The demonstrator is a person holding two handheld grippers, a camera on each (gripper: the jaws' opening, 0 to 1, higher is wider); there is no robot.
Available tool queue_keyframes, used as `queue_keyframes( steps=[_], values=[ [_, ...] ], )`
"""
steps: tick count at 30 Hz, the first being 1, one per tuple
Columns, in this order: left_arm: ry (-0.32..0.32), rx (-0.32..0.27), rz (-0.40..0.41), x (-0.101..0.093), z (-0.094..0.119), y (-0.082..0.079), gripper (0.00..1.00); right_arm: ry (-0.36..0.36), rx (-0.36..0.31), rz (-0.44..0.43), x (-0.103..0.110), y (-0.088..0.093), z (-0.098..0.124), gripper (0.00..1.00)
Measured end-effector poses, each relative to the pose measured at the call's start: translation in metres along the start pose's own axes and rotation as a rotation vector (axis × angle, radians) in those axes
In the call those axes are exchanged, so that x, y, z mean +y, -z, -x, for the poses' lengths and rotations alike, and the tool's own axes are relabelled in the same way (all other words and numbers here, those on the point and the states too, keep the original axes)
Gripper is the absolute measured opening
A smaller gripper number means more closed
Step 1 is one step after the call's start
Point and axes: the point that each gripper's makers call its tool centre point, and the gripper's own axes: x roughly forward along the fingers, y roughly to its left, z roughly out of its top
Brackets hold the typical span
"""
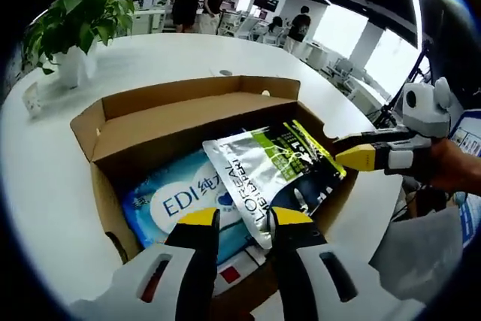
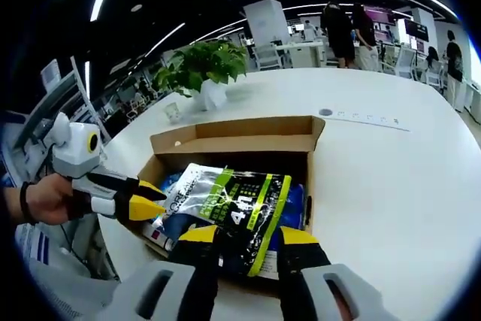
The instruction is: Operate the shoe box by opening the lid, removing the specified soft item, and placing it in the target area until the item is outside and the box remains undamaged.
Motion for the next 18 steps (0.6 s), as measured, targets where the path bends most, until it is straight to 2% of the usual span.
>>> queue_keyframes(
  steps=[5, 6, 8, 11, 18],
  values=[
    [0.013, 0.015, 0.056, 0.0026, -0.0041, 0.0078, 0.20, -0.003, 0.005, 0.003, -0.0020, 0.0003, -0.0012, 0.27],
    [0.036, 0.010, 0.108, -0.0008, -0.0053, 0.0088, 0.19, -0.005, 0.008, 0.007, -0.0020, 0.0007, -0.0016, 0.27],
    [0.041, -0.003, 0.149, 0.0014, -0.0052, 0.0080, 0.14, -0.006, 0.009, 0.009, -0.0018, 0.0010, -0.0017, 0.27],
    [0.029, -0.003, 0.134, 0.0031, -0.0045, 0.0082, 0.02, -0.003, 0.013, 0.015, -0.0013, 0.0016, -0.0019, 0.28],
    [0.022, -0.025, 0.144, 0.0028, -0.0033, 0.0058, 0.00, -0.001, 0.019, 0.012, -0.0018, 0.0025, -0.0038, 0.27]
  ],
)
